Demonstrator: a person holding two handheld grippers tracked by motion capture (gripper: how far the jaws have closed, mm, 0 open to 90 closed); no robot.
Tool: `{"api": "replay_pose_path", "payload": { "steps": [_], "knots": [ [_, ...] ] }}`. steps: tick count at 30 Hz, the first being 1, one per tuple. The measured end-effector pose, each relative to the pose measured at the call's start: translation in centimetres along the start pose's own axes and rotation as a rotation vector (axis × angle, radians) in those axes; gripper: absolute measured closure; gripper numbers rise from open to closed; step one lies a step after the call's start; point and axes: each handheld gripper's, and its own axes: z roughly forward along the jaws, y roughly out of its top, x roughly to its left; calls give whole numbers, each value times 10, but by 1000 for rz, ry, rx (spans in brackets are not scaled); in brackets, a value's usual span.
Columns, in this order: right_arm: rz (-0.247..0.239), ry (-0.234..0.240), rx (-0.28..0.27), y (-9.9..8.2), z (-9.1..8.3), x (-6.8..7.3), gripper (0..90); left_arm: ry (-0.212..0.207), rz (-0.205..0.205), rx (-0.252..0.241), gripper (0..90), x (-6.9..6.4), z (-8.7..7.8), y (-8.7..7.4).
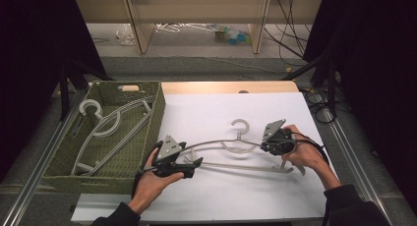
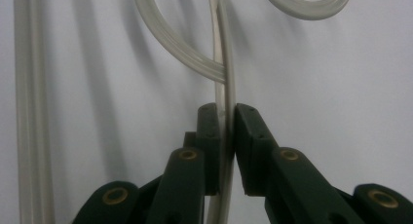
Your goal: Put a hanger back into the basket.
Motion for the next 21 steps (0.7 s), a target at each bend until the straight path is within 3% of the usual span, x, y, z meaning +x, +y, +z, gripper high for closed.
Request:
{"api": "replay_pose_path", "payload": {
  "steps": [1,3,5,10,15,21],
  "knots": [
    [-11,-7,-4,1,-2,2,813,-14,14,25,246,1,7,5],
    [-24,-13,-21,3,-9,5,813,5,39,43,250,1,17,10],
    [-34,-15,-34,5,-14,7,813,-13,64,85,249,2,29,16],
    [-56,-25,-60,8,-29,12,813,-54,53,145,263,3,56,31],
    [-91,-30,-77,10,-38,17,813,-82,75,188,282,4,76,41],
    [-122,-45,-86,14,-44,21,813,-162,89,260,317,2,94,47]
  ]
}}
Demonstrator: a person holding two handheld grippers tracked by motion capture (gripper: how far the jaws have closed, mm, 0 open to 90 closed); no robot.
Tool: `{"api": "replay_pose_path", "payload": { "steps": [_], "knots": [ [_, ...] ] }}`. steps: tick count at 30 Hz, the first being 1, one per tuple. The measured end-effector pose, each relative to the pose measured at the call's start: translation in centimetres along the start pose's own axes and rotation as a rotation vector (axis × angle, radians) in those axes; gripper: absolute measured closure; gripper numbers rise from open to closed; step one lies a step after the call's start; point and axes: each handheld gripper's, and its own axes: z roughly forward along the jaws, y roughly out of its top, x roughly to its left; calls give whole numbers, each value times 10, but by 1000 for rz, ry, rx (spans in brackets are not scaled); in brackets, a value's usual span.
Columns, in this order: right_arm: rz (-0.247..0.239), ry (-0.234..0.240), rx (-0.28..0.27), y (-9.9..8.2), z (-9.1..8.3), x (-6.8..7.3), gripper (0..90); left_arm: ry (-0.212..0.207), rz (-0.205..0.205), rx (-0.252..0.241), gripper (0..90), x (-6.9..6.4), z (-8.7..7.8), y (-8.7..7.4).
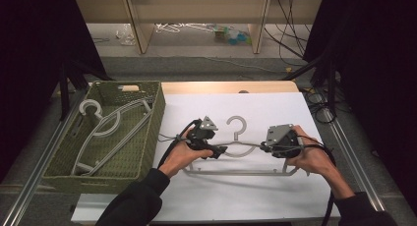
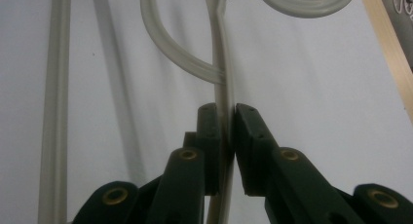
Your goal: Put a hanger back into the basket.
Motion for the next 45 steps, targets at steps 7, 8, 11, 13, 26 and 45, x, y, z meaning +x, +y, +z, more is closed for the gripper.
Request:
{"api": "replay_pose_path", "payload": {
  "steps": [7,8,11,13,26,45],
  "knots": [
    [-22,-7,-8,5,-5,3,813,-72,17,30,440,5,11,8],
    [-17,3,-8,5,-6,4,813,-72,48,53,464,8,10,8],
    [-26,4,-10,6,-8,5,813,-99,3,20,516,9,14,8],
    [-28,-7,-11,7,-8,5,813,-118,13,24,564,8,15,8],
    [-85,-18,-44,2,-9,3,803,-152,134,1,756,-6,-3,11],
    [212,-148,-156,0,-24,-7,381,9,123,-39,818,-7,-35,17]
  ]
}}
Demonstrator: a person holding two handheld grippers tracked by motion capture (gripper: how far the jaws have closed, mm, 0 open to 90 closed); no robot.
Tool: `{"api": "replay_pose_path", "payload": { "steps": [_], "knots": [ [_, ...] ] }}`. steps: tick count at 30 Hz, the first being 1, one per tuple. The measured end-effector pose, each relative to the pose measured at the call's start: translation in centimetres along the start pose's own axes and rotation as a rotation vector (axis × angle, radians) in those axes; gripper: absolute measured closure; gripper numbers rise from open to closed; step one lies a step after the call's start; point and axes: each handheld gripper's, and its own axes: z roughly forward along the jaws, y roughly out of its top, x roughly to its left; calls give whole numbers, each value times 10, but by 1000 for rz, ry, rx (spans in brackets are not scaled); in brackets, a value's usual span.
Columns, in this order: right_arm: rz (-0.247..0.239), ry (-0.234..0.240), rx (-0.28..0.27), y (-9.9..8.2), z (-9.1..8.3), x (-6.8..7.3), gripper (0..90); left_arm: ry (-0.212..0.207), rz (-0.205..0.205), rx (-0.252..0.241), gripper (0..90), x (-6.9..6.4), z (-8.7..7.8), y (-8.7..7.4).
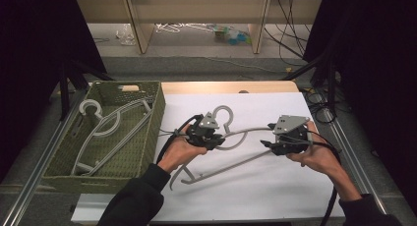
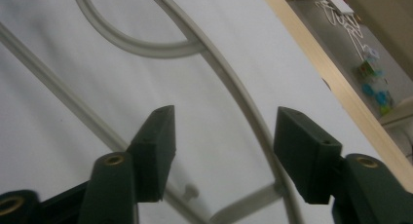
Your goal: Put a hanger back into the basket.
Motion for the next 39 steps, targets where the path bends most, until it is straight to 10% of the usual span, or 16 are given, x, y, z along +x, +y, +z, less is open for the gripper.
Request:
{"api": "replay_pose_path", "payload": {
  "steps": [12,23,39],
  "knots": [
    [147,-10,-88,-18,-19,2,295,85,-48,-7,817,14,-30,7],
    [299,8,-158,-38,-27,8,259,109,-90,-110,818,22,-75,22],
    [327,36,-168,-59,-32,24,242,191,-137,-187,818,50,-146,30]
  ]
}}
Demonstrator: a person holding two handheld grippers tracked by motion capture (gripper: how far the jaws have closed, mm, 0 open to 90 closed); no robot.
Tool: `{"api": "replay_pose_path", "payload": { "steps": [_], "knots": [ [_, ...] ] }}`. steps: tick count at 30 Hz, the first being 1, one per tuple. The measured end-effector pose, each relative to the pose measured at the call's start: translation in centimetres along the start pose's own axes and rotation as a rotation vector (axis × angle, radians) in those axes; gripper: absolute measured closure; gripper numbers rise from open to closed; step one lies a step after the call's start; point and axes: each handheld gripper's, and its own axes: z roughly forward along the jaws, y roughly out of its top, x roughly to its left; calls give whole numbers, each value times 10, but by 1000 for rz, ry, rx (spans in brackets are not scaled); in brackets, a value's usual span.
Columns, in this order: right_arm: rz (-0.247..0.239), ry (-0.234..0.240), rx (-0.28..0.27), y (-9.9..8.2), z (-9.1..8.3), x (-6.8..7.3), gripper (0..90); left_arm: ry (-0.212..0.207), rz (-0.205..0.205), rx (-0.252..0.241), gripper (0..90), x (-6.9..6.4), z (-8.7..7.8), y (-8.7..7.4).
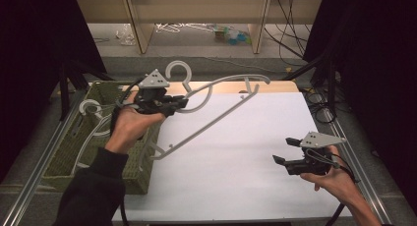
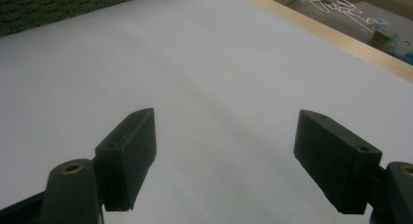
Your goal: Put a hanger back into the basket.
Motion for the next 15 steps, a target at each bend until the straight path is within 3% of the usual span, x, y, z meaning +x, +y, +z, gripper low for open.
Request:
{"api": "replay_pose_path", "payload": {
  "steps": [1,9,12,15],
  "knots": [
    [12,8,-1,-1,0,0,242,13,11,17,818,5,-5,0],
    [11,10,8,-4,0,1,243,132,-4,19,818,43,-41,-7],
    [12,10,9,-4,0,1,242,193,-15,29,818,60,-55,-16],
    [18,9,12,-5,1,1,242,222,-32,18,818,73,-64,-27]
  ]
}}
